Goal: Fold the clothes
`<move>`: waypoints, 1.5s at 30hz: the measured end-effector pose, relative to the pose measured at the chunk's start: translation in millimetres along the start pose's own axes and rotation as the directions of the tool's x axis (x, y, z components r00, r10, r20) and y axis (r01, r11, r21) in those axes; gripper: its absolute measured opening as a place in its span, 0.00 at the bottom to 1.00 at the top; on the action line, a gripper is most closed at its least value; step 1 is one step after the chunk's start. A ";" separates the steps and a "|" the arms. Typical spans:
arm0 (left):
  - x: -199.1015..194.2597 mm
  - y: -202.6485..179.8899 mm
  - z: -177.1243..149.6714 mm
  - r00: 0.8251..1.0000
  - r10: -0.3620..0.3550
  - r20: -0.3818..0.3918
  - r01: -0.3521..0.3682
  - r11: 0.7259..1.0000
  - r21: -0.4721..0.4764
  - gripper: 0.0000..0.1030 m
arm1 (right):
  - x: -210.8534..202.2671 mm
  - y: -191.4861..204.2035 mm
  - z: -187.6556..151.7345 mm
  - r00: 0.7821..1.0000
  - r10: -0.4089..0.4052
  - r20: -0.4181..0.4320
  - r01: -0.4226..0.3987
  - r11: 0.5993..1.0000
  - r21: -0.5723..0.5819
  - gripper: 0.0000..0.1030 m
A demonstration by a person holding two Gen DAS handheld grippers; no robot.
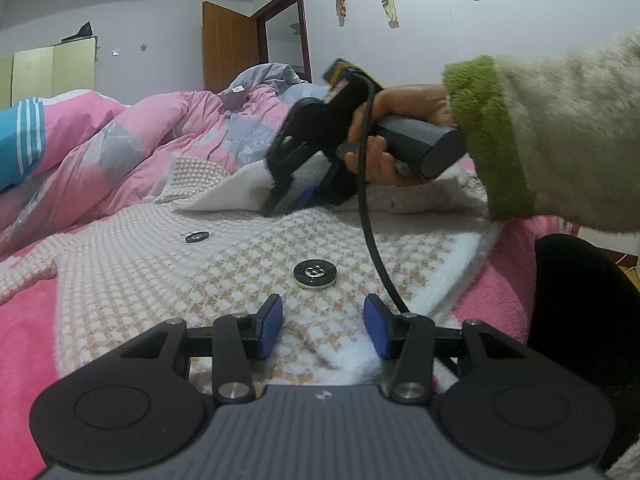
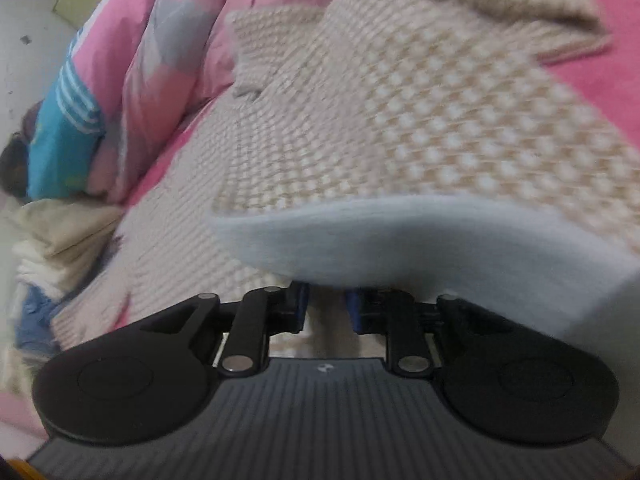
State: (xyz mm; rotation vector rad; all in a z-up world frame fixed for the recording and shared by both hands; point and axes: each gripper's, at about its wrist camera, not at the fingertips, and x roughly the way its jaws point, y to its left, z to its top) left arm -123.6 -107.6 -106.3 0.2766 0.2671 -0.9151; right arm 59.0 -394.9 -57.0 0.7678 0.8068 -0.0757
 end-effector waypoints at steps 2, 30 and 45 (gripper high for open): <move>-0.1 -0.4 -0.4 1.000 0.000 0.001 0.000 1.000 0.000 0.45 | 7.0 12.0 1.2 0.999 -0.007 -0.036 0.005 0.998 -0.067 0.24; -1.5 1.4 -5.5 1.000 -0.010 0.021 0.010 1.000 0.000 0.45 | 72.6 41.8 67.9 1.000 -0.026 0.000 0.026 0.998 -0.063 0.03; -2.0 1.9 -7.5 0.999 -0.019 0.037 0.019 1.000 0.005 0.45 | 108.1 44.8 110.7 0.999 -0.043 -0.030 0.044 0.999 0.030 0.22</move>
